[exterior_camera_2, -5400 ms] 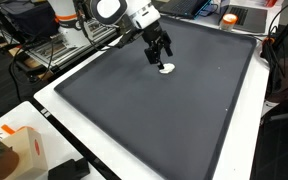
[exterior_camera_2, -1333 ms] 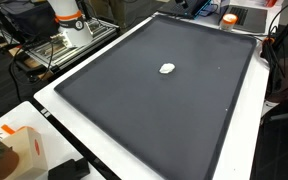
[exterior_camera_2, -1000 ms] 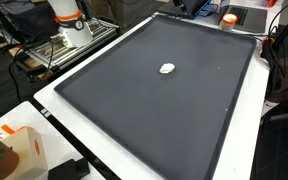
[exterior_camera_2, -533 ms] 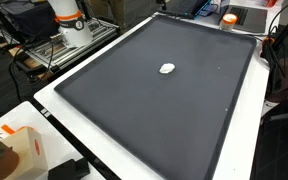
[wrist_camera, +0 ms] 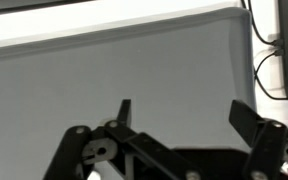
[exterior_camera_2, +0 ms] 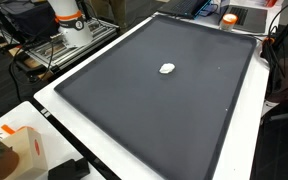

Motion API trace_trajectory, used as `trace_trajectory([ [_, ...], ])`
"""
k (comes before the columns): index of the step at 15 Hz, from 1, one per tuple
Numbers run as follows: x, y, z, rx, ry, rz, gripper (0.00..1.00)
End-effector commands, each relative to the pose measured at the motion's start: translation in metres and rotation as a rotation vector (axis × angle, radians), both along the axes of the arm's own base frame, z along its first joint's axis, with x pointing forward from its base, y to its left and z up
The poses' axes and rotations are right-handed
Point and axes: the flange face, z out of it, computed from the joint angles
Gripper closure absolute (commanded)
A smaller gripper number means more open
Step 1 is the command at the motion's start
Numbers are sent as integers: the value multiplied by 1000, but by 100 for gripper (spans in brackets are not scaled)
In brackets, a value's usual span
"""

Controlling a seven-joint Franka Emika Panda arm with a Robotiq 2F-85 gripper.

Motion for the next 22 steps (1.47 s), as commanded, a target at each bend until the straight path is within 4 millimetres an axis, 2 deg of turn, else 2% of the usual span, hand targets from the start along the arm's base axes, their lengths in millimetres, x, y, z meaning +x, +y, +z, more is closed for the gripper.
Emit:
trace_trajectory([
  [1,-10,-20,55,-192,-80,-42,0],
  [2,-5,-12,40,-103,-49,-20,0],
  [3,-6,-14,51,-109,-70,-24,0],
  [4,-7,-13,53,-107,-75,-23,0],
  [9,-3,-13,42,-111,-48,-21,0],
  [22,-2,-13,42,-112,-47,-21,0],
])
